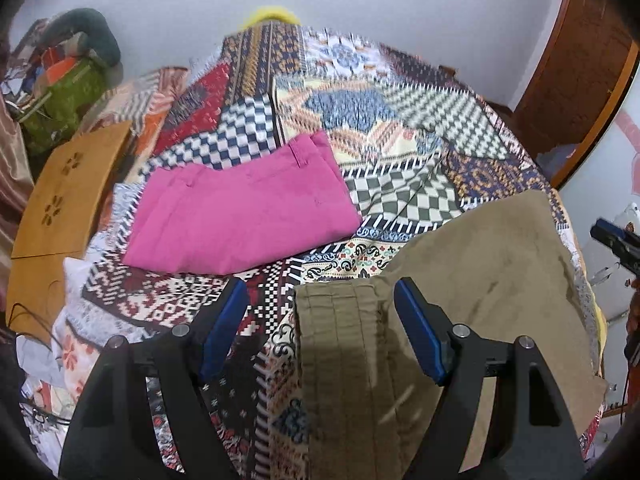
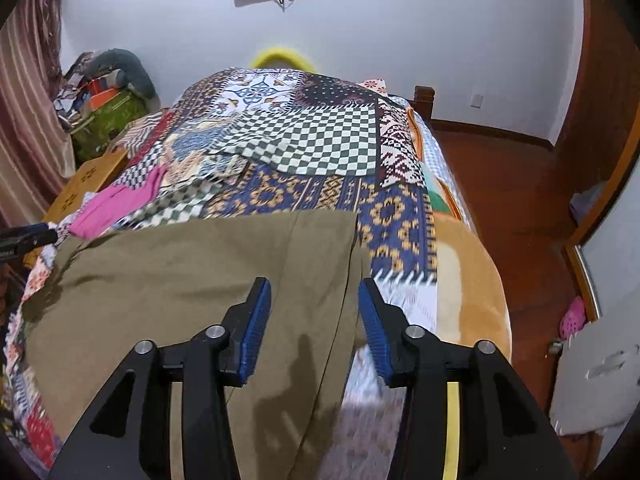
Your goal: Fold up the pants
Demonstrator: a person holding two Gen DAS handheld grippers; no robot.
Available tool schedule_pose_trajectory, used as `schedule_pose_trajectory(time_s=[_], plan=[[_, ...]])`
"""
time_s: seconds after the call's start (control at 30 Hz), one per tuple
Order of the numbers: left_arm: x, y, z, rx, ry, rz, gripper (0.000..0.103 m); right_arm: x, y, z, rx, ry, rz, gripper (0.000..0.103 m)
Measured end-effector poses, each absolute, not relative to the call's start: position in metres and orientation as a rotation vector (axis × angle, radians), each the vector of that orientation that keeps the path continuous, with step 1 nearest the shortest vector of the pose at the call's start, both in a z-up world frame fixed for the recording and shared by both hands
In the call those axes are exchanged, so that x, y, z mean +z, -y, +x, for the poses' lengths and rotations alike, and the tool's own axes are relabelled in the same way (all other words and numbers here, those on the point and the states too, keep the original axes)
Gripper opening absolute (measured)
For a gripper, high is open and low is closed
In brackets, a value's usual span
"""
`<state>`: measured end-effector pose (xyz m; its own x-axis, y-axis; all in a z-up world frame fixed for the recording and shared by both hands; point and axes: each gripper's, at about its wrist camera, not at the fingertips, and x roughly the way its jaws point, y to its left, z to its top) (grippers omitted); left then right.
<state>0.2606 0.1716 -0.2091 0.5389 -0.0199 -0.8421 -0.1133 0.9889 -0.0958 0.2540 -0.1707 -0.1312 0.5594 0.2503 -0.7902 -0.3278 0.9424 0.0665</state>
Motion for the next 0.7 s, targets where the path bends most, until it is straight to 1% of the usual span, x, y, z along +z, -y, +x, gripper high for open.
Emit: schedule_pose_trajectory(time_s=[0.03,0.2,0.27,0.33,0.47,0.53,0.6,0.67,0.7], plan=[[-0.215,-0.172,0.265,0.050,-1.021,-0.152,0.075,-0.134,0.170,0.260,0.341,-0.918,-0.096,0.052],[-0.237,-0.176,0.279,0.004,-1.092,-0.201,0.075,-0.155,0.166,0.294,0.341,-0.950,-0.111,0.052],[-0.242,-0.177,0.281,-0.008,-1.099,-0.211,0.075,-0.164,0.165,0.304,0.346,-0.974,-0.110,0.053],[-0.246,-0.178,0.282,-0.017,-1.102,-0.217,0.075,-0.177,0.161,0.315,0.362,-1.021,-0.114,0.056],[-0.252,-0.181,0.284,-0.025,-1.114,-0.250,0.075,-0.195,0.156,0.328,0.385,-1.054,-0.104,0.056],[-0.255,-0.182,0.284,-0.027,-1.114,-0.260,0.072,-0.199,0.155,0.331,0.399,-1.066,-0.086,0.056],[-0.256,-0.181,0.283,-0.044,-1.115,-0.269,0.064,-0.199,0.154,0.333,0.405,-1.072,-0.086,0.055],[-0.256,-0.177,0.282,-0.047,-1.106,-0.254,0.062,-0.196,0.152,0.331,0.420,-1.054,-0.098,0.044],[-0.255,-0.176,0.281,-0.049,-1.100,-0.243,0.058,-0.197,0.150,0.333,0.428,-1.053,-0.106,0.029]])
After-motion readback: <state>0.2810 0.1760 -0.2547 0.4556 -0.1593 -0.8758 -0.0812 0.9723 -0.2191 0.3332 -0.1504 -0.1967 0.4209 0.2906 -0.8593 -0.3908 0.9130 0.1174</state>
